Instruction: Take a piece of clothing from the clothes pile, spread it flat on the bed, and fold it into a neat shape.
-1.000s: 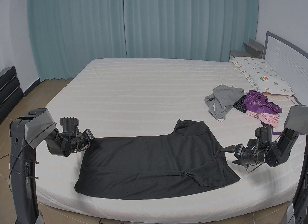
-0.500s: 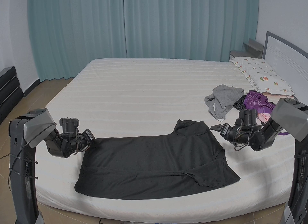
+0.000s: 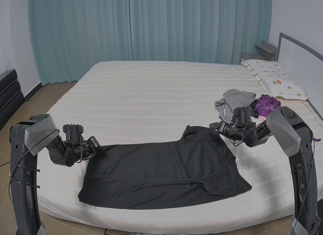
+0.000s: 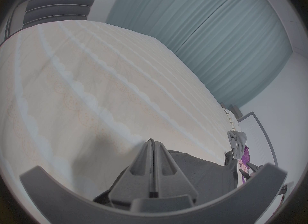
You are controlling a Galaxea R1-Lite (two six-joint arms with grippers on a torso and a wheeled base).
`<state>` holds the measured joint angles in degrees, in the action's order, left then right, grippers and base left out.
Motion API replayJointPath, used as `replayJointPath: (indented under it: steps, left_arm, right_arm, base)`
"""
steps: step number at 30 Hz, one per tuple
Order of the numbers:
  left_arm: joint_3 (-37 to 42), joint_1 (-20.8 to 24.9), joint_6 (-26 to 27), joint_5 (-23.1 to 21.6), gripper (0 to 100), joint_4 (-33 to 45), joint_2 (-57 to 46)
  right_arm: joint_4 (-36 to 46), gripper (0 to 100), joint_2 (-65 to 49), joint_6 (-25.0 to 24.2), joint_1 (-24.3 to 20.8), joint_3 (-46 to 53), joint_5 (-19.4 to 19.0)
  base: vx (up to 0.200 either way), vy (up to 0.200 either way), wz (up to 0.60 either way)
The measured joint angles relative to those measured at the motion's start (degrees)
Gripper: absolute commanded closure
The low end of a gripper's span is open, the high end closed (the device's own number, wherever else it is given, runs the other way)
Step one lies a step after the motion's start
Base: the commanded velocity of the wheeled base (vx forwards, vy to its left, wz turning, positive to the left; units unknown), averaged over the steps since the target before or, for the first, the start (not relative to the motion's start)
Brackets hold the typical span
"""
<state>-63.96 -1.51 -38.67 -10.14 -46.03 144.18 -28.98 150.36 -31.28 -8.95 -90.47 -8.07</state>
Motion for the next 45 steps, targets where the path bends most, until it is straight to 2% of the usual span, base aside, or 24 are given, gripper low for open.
replayJointPath:
  steps: [6,7,17,26,37,45]
  left_arm:
    - [0.10,0.04,-0.06,-0.04,100,-0.02,-0.02]
    - [0.10,0.04,-0.06,-0.06,100,-0.02,-0.02]
    - [0.05,0.04,-0.06,-0.06,100,0.00,-0.05]
    - [-0.10,0.04,-0.48,-0.04,100,-0.02,-0.35]
    - [1.93,-0.39,-2.72,0.38,100,-0.13,-4.16]
    - [4.01,-0.50,-2.74,0.46,100,-4.11,-5.45]
  right_arm:
    - [0.35,0,6.56,3.58,-0.11,-8.48,0.77]
    - [0.33,100,7.22,3.54,-0.11,-9.28,0.74]
    - [-0.17,100,9.53,2.08,0.35,-11.30,0.52]
    - [-0.72,100,5.86,-0.55,0.68,-6.01,-0.84]
    - [-6.02,100,1.54,-2.60,1.82,0.23,-0.96]
    - [-10.02,100,-0.69,-4.92,2.17,3.71,-0.77]
  base:
    - [0.000,0.000,0.00]
    - [0.000,0.000,0.00]
    - [0.000,0.000,0.00]
    - [0.000,0.000,0.00]
    - [0.000,0.000,0.00]
    - [0.000,0.000,0.00]
